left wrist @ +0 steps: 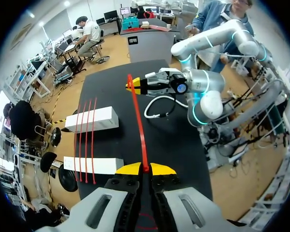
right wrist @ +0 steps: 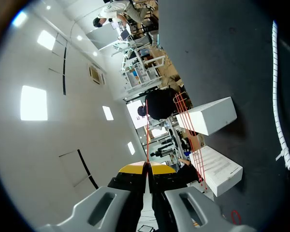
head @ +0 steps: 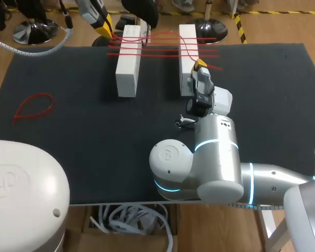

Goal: Grab the tape and strap the tape.

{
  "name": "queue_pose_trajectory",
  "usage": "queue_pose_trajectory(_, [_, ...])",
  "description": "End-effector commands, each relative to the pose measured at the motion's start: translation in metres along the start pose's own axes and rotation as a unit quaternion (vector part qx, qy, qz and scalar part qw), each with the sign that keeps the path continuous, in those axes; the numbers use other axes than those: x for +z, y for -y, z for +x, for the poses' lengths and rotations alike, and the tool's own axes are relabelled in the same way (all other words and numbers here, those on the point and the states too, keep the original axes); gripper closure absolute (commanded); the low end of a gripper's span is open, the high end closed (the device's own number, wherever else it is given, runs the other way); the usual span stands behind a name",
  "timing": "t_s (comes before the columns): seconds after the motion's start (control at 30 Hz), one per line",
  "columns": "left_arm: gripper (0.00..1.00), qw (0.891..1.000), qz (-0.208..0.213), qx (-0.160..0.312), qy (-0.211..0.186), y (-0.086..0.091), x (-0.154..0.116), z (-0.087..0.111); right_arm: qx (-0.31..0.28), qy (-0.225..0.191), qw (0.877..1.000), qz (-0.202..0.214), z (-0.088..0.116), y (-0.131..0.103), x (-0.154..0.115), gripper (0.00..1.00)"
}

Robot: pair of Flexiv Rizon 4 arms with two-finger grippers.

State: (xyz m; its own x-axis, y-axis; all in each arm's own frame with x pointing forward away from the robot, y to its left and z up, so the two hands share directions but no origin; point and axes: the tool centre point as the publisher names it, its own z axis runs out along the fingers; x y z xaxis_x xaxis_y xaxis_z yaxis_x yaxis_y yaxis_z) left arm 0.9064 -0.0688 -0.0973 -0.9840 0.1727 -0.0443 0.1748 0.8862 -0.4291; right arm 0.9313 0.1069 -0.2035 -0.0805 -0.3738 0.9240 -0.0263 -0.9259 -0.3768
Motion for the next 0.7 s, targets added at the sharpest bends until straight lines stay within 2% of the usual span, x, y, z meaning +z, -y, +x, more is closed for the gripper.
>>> queue_pose_trajectory(0.03, [1.0,1.0,-0.002,0.0,-0.001,0.0,-0.001,0.0,-0.001,0.003,1.0,-0.001,0.002,0.0,0.0,1.0])
queue_pose_trajectory(0.33, [1.0,1.0,-0.002,0.0,-0.001,0.0,-0.001,0.0,-0.001,0.003,1.0,-0.001,0.002,0.0,0.0,1.0])
queue_pose_trajectory(0.4, [1.0,1.0,-0.002,0.0,-0.001,0.0,-0.001,0.0,-0.02,-0.002,1.0,-0.017,0.005,-0.001,-0.002,1.0])
queue_pose_trajectory(0.57, [1.0,1.0,-0.002,0.0,-0.001,0.0,-0.001,0.0,-0.123,-0.001,0.992,-0.029,0.02,-0.006,-0.008,1.0])
queue_pose_trajectory(0.7, [1.0,1.0,-0.002,0.0,-0.001,0.0,-0.001,0.0,-0.214,0.013,0.976,-0.032,0.032,-0.011,-0.017,1.0])
